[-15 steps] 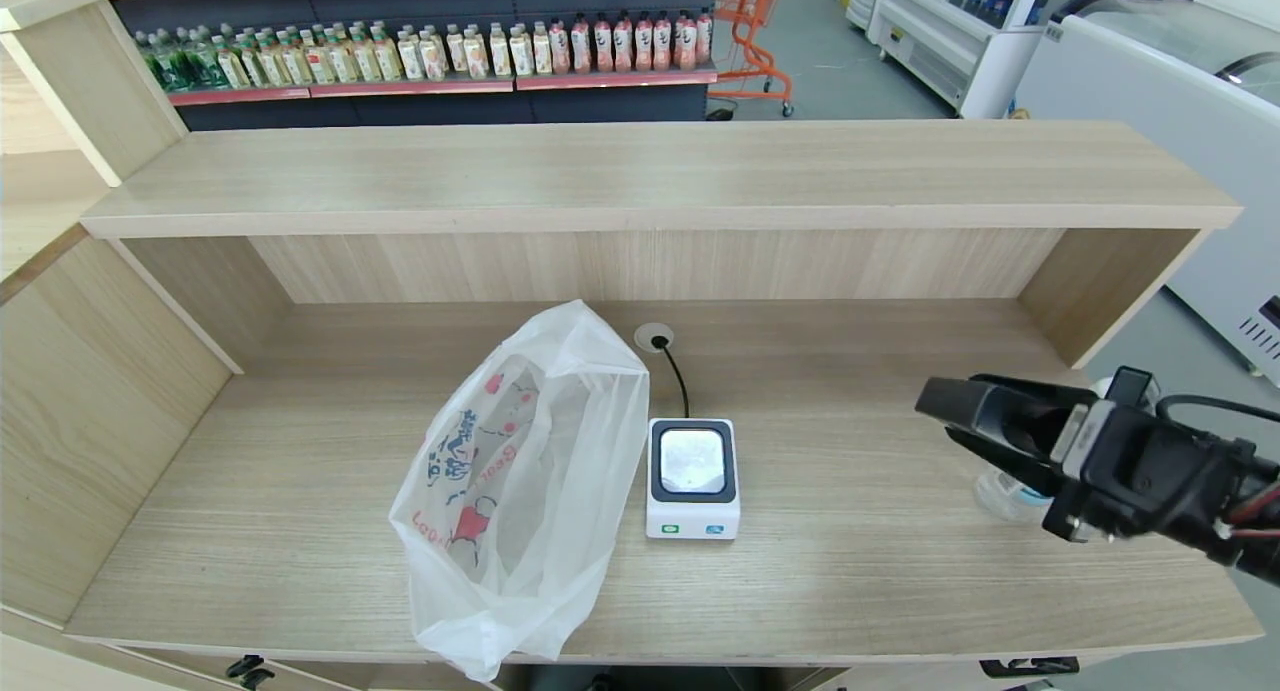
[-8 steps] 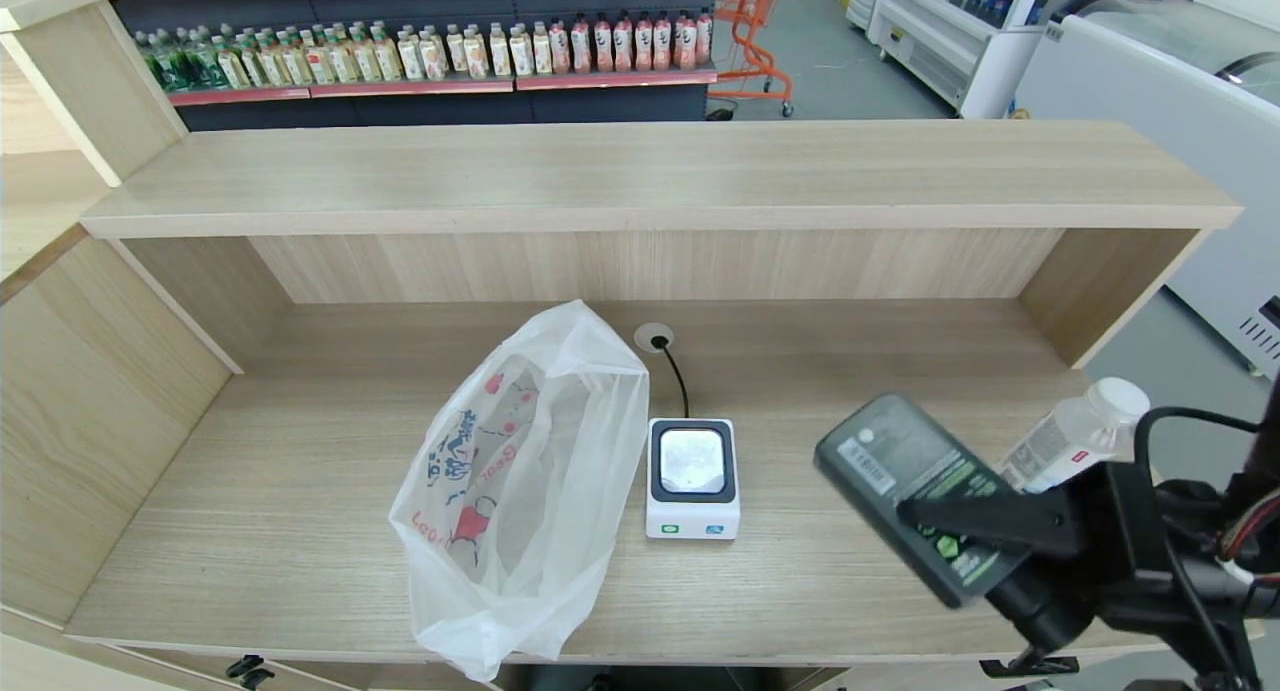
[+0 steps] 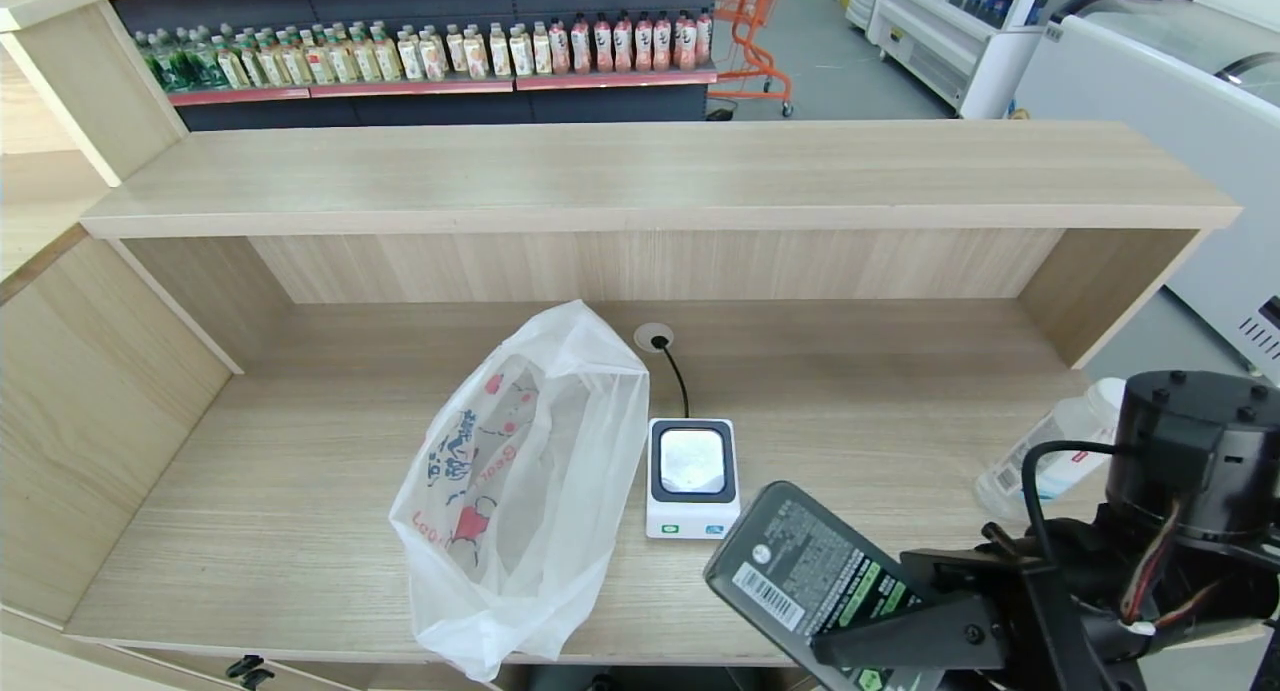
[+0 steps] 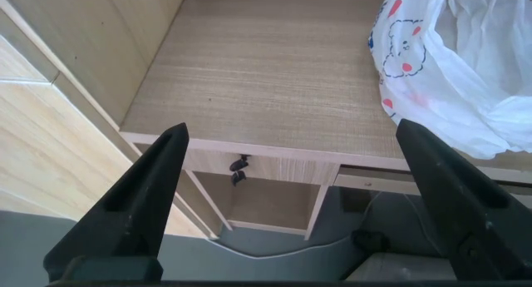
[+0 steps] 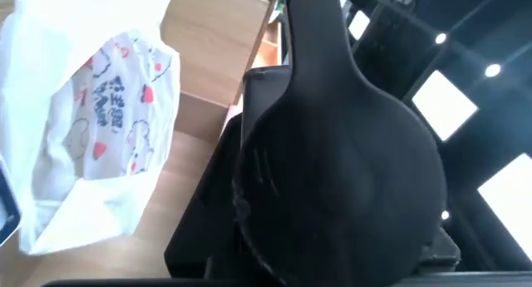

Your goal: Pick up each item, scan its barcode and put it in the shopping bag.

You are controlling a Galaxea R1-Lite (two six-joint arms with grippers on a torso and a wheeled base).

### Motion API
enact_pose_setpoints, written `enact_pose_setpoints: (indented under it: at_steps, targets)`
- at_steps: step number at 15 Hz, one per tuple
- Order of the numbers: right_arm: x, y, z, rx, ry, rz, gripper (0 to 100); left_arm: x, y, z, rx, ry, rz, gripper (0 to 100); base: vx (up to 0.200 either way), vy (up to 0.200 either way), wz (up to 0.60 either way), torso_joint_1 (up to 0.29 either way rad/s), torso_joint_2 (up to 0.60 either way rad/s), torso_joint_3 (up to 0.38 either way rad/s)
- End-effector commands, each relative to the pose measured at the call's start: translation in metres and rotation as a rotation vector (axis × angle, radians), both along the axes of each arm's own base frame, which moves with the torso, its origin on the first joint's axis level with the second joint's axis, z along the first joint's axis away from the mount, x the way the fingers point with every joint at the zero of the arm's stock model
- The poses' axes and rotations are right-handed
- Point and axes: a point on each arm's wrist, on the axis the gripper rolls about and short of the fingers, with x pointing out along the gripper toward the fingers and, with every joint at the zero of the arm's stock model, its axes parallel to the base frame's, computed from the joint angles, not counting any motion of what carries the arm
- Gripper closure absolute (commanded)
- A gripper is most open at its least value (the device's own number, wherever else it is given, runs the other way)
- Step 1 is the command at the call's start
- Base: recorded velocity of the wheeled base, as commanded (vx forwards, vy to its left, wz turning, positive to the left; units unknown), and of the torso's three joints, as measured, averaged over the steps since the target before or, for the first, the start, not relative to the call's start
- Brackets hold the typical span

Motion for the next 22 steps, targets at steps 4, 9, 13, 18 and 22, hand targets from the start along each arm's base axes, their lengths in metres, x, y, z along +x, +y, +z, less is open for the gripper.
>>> enact_pose_setpoints:
  at_steps: [4,9,13,18,22]
  targets:
    - [0.009,0.025,-0.009,-0.012,0.025,0.063,100,0.000,0.000,0.000,0.000,0.000,-0.001,0,0.000,0.000,0.00,0.000,0.00,0.000]
    - [0.014,0.028,-0.017,-0.029,0.051,0.065,100,0.000,0.000,0.000,0.001,0.000,-0.001,0,0.000,0.000,0.00,0.000,0.00,0.000]
    - [0.017,0.030,-0.016,-0.026,0.047,0.065,100,0.000,0.000,0.000,0.000,0.000,-0.001,0,0.000,0.000,0.00,0.000,0.00,0.000]
    - [-0.002,-0.008,0.063,0.169,0.427,-0.326,100,0.000,0.000,0.000,0.000,0.000,0.001,0,0.000,0.000,0.00,0.000,0.00,0.000]
    - [-0.004,-0.073,0.066,0.404,0.797,-0.724,100,0.000,0.000,0.000,0.000,0.000,-0.001,0,0.000,0.000,0.00,0.000,0.00,0.000]
